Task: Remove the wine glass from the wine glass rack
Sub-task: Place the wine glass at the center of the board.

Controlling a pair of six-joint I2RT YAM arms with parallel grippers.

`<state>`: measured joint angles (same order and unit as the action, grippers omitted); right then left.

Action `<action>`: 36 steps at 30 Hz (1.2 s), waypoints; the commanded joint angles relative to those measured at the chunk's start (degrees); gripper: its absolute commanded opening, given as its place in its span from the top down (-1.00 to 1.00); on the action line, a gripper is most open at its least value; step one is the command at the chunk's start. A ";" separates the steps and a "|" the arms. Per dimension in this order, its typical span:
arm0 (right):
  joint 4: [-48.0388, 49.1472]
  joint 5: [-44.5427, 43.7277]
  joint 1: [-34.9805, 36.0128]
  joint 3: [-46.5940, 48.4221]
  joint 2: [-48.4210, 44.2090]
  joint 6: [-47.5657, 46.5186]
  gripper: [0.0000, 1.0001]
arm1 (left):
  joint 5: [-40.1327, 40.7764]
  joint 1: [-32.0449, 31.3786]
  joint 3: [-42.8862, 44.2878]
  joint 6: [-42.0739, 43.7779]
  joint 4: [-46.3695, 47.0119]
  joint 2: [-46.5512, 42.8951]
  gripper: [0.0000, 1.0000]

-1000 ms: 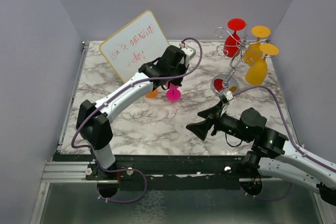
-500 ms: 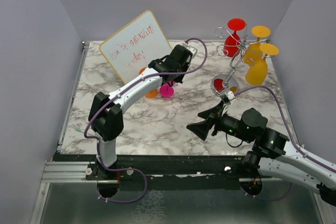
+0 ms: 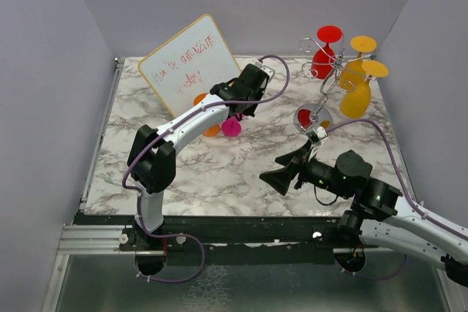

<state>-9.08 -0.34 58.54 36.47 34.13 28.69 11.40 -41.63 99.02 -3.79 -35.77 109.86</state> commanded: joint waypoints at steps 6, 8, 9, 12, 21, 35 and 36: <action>0.39 -0.10 0.15 -0.89 -0.25 0.67 -1.00 | -0.74 1.26 1.03 -1.53 3.38 -1.11 1.00; 0.08 -0.18 0.16 -0.75 -0.14 0.58 -1.00 | -0.09 1.32 0.11 -1.49 4.20 -1.71 1.00; 0.04 -0.19 0.17 -0.76 -0.15 0.58 -1.00 | 0.31 1.41 -0.22 -1.55 4.41 -1.87 1.00; 0.46 -0.27 0.17 -0.80 -0.04 0.58 -1.00 | -0.58 2.12 -1.10 -2.00 5.13 -1.76 1.00; -0.27 -0.44 0.17 -0.41 1.20 0.65 -1.00 | -1.50 2.84 -3.06 -3.38 6.50 -1.21 1.00; -1.16 -1.16 0.10 0.69 2.74 0.32 -1.00 | -2.30 3.11 -4.85 -4.29 8.34 -2.59 0.73; -0.98 -1.16 0.16 0.71 2.64 0.32 -1.00 | -2.01 3.11 -4.95 -4.30 8.35 -2.63 0.72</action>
<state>-9.21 -0.38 58.54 36.45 36.64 28.93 10.04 -38.79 94.87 -7.44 -28.32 109.16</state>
